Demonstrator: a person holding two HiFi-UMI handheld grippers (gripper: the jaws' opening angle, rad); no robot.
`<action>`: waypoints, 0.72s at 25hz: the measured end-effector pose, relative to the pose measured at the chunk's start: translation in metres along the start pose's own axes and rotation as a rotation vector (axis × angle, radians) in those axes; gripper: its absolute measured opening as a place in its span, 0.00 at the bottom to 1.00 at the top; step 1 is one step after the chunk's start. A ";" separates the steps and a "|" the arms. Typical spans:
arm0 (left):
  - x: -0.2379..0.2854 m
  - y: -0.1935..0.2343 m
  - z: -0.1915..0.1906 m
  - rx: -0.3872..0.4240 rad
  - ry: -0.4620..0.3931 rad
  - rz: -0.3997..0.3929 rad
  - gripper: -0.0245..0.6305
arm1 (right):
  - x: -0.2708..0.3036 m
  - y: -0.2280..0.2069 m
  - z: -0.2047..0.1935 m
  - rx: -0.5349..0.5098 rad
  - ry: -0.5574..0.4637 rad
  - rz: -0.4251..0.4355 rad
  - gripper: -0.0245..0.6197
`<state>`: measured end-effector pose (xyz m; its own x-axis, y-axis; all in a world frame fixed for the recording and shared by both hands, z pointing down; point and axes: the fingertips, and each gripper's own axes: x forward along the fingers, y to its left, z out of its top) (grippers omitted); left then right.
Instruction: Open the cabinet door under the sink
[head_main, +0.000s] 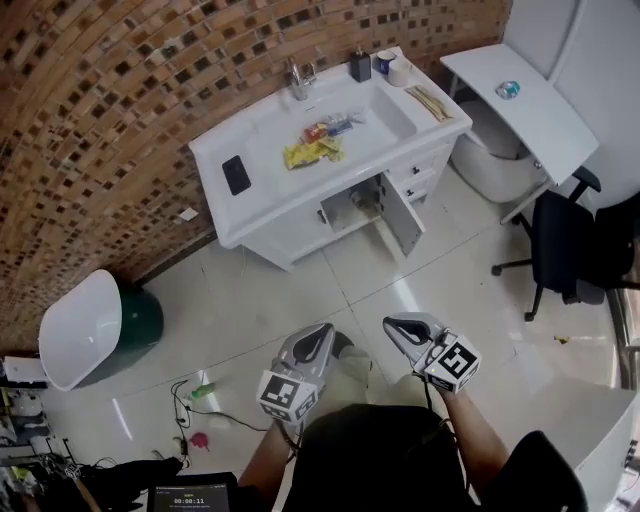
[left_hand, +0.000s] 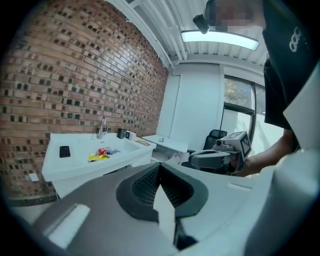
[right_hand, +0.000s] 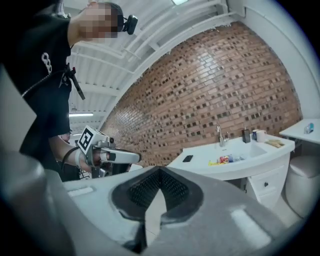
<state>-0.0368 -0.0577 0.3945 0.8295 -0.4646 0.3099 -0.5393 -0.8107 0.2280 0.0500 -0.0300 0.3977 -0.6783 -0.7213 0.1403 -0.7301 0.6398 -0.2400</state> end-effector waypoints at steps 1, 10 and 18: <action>-0.009 -0.016 0.001 0.001 -0.016 0.011 0.06 | -0.015 0.011 0.007 -0.009 -0.018 0.007 0.03; -0.075 -0.182 -0.018 -0.009 -0.105 0.047 0.06 | -0.165 0.107 0.029 -0.097 -0.082 0.011 0.03; -0.097 -0.287 -0.030 0.024 -0.110 -0.009 0.06 | -0.245 0.170 0.009 -0.155 -0.035 0.000 0.03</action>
<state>0.0335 0.2309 0.3262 0.8458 -0.4929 0.2042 -0.5295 -0.8226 0.2076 0.0923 0.2533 0.3143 -0.6769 -0.7284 0.1059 -0.7361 0.6710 -0.0888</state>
